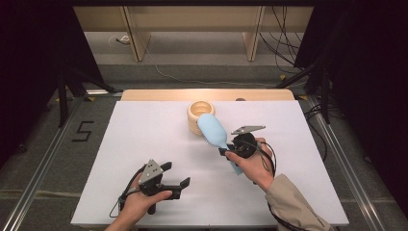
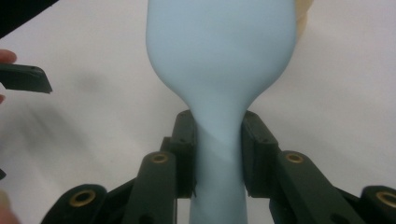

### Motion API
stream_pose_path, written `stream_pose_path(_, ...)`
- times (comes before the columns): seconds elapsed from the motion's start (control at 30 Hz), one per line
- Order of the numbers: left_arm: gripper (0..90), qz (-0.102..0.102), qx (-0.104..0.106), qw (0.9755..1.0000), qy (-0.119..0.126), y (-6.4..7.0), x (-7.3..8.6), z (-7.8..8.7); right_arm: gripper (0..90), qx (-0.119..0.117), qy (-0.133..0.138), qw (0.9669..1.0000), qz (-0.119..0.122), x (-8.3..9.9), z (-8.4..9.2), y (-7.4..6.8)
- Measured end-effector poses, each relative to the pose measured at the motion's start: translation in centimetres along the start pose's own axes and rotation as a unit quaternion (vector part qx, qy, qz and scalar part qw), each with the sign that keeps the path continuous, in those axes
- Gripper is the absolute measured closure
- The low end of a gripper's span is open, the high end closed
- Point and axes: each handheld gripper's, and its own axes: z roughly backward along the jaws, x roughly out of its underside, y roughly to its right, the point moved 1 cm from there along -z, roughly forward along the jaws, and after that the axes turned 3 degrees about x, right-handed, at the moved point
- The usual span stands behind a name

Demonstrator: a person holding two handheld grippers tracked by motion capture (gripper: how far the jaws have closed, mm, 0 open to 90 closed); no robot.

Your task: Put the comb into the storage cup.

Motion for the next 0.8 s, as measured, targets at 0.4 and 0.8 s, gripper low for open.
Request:
stream_pose_path(0.4,11.2,0.017,0.026,0.9995,-0.001,1.5,-0.7,-1.8,70.4,-0.022,0.026,0.9994,0.003,0.2,-0.6,-1.1)
stream_pose_path(0.8,12.3,0.029,0.039,0.9988,-0.004,2.0,-1.1,-3.0,70.4,-0.037,0.064,0.9972,0.003,0.4,-1.2,-2.2)
